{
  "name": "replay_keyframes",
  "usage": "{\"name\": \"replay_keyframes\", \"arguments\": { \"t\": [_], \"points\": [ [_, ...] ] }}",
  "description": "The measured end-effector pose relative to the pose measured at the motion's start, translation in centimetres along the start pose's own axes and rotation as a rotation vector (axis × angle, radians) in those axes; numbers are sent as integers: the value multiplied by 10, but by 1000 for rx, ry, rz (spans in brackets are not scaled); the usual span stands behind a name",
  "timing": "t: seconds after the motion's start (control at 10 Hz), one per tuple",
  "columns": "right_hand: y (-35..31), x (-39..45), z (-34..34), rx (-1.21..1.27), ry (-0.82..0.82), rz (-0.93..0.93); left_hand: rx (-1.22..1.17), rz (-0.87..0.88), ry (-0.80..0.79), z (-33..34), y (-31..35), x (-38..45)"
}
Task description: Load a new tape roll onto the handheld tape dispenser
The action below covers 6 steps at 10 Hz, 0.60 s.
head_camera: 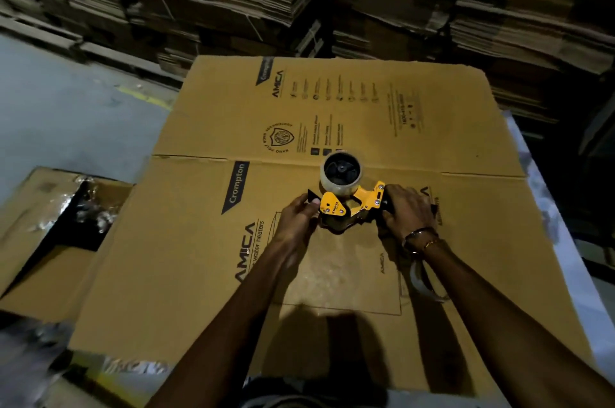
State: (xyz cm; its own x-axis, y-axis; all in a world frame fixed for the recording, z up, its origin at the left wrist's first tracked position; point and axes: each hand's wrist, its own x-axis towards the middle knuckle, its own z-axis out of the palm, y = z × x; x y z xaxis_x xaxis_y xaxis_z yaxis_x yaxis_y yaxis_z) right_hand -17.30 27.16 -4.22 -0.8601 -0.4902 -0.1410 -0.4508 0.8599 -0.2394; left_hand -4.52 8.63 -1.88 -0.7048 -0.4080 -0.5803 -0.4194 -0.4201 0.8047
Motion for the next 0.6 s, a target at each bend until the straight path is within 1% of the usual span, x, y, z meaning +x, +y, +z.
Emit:
{"name": "replay_keyframes", "arguments": {
  "t": [0.1,0.3,0.4,0.5,0.6],
  "points": [
    [6,9,5,2,-3,-1,48,42,28,13,0,2],
    [9,20,6,-24,-43,-25,59,80,86,26,-4,10],
    [11,22,3,-40,-110,-26,158,89,100,22,-7,16],
    [14,29,-3,11,-166,-54,355,120,116,14,-4,24],
    [11,31,-22,119,-99,-40,470,184,164,10,10,32]
  ]
}}
